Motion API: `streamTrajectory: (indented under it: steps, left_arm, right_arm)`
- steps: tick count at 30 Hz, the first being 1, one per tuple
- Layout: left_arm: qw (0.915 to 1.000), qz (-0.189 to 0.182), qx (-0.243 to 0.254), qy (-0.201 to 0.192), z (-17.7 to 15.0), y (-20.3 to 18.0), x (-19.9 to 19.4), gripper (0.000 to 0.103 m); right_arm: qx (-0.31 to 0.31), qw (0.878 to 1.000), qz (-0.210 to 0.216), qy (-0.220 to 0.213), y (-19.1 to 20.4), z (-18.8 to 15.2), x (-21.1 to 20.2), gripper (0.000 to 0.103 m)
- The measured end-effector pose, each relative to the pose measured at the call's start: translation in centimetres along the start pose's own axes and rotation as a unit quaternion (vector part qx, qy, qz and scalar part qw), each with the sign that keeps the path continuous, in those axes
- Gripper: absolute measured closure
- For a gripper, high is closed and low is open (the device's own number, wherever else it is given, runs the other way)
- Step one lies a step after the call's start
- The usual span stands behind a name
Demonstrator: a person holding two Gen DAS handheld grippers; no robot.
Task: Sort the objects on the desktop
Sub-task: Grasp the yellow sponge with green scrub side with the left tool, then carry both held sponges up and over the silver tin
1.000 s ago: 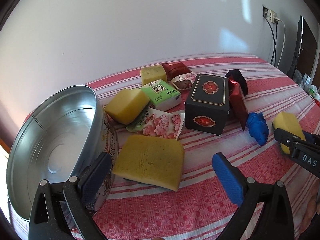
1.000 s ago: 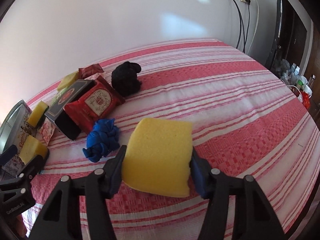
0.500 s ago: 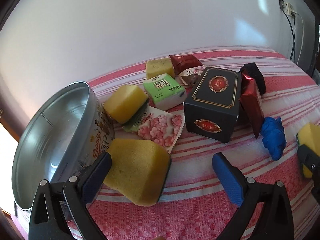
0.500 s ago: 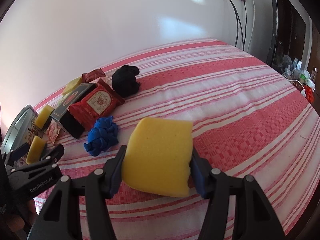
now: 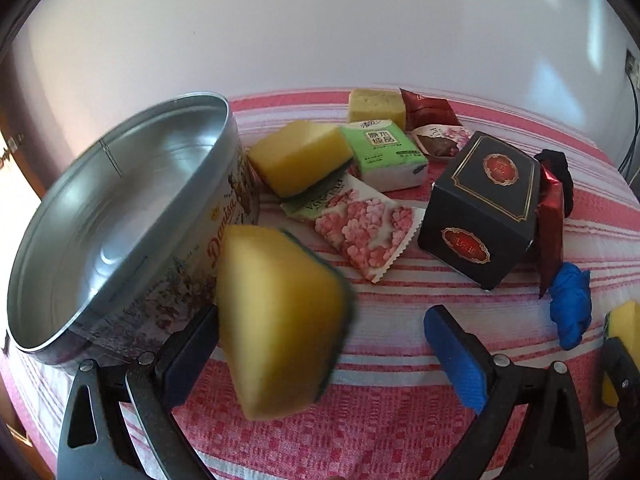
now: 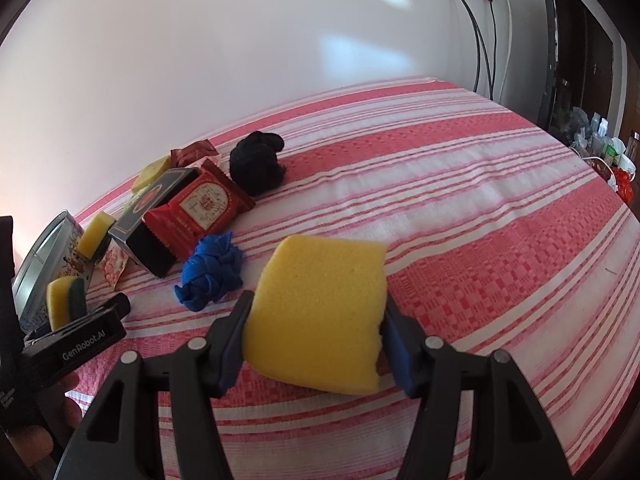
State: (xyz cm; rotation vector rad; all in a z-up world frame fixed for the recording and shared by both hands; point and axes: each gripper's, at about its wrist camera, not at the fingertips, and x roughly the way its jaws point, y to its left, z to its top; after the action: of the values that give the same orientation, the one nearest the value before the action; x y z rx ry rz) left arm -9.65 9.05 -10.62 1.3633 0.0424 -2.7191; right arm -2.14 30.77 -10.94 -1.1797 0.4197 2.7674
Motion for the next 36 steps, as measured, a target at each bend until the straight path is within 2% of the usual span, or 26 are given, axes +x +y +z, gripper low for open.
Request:
streamTrajectory:
  steps: [2, 5, 9, 11, 13, 15, 18, 21, 26, 32, 36]
  left_arm:
    - [0.9996, -0.017, -0.021, 0.002, 0.1, 0.3, 0.2, 0.001]
    - [0.9998, -0.020, -0.004, 0.004, 0.3, -0.4, 0.7, 0.001]
    - [0.9993, -0.037, -0.005, -0.001, 0.5, -0.3, 0.8, 0.002]
    - [0.9990, -0.044, -0.011, -0.008, 0.8, 0.0, 0.9, 0.009]
    - [0.9987, -0.043, -0.019, -0.017, 0.9, 0.3, 0.8, 0.031]
    - [0.9989, -0.041, -0.006, -0.020, 1.2, 0.3, 0.8, 0.042]
    - [0.9986, -0.047, 0.004, -0.021, 1.3, 0.5, 0.8, 0.051]
    - [0.9976, -0.064, 0.014, -0.024, 1.1, 1.0, 0.3, 0.064]
    - [0.9933, -0.112, 0.010, -0.027, 0.7, 1.8, 0.0, 0.067]
    - [0.9888, -0.129, 0.027, -0.071, 0.3, 2.3, -2.6, 0.068]
    - [0.9856, -0.132, 0.034, -0.099, -0.1, 3.5, -4.8, 0.068]
  right_arm:
    - [0.002, 1.000, 0.002, -0.001, 0.0, 0.0, 0.0, 0.041]
    - [0.003, 1.000, 0.003, -0.001, 0.0, -0.1, -0.1, 0.041]
    - [0.001, 1.000, 0.001, -0.001, 0.0, -0.1, -0.1, 0.041]
    - [0.001, 1.000, 0.001, -0.001, 0.0, -0.1, -0.1, 0.041]
    - [0.000, 1.000, 0.000, -0.001, 0.0, -0.1, -0.2, 0.041]
    - [0.000, 1.000, 0.000, -0.001, 0.0, 0.0, -0.1, 0.041]
    - [0.001, 1.000, 0.000, -0.001, 0.1, 0.0, -0.1, 0.042]
    - [0.004, 1.000, 0.003, -0.003, -0.1, 0.0, -0.2, 0.043]
    - [0.016, 1.000, 0.008, -0.013, -0.5, 0.0, -0.6, 0.045]
    - [0.007, 0.998, -0.018, -0.064, 0.4, -0.4, -2.5, 0.045]
    - [0.001, 0.996, -0.006, -0.088, 1.9, -1.0, -3.6, 0.045]
